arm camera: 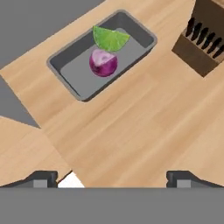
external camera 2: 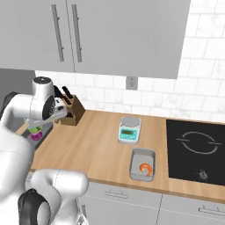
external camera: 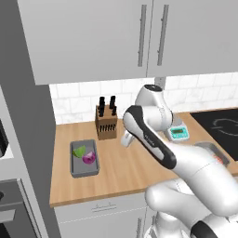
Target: Take the meat container that has the shrimp and place it on the second highest rack of the freezer. Then take the vegetable container that has the onion and lemon wedge and place it on the highest rack of the freezer.
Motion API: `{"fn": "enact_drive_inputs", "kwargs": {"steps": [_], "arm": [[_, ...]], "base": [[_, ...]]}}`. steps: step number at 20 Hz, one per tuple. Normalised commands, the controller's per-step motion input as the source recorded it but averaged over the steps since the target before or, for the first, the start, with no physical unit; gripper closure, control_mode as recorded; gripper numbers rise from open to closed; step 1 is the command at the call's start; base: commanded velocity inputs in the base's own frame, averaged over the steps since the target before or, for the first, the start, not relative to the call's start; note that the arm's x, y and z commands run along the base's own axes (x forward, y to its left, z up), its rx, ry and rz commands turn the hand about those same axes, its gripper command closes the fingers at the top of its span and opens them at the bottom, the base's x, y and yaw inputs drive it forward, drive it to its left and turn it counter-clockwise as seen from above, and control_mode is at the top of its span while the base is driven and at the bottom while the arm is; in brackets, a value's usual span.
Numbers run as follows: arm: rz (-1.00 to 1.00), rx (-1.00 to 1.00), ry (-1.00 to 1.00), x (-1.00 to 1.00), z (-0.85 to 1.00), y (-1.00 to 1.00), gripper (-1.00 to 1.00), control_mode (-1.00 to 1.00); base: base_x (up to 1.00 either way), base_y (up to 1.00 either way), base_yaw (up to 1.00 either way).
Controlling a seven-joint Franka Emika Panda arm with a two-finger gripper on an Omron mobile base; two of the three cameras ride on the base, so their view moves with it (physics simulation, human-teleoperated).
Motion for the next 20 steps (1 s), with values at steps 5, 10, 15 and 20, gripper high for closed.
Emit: {"fn": "enact_drive_inputs", "kwargs": {"steps": [5,10,15,20], "arm": [[0.2,-0.19,0.0,-0.04,-0.37,0.81,-1.0,-1.0],[0.06,-0.12,-0.01,-0.37,-0.18,0.67,-1.0,-1.0],[0.0,-0.01,-0.01,-0.28,-0.04,0.03,-1.0,-1.0],[0.19,-0.06,0.0,-0.45,-0.32,0.11,-1.0,-1.0]], "base": [[0.0,0.0,0.0],[0.0,0.0,0.0],[0.0,0.0,0.0],[0.0,0.0,0.0]]}}
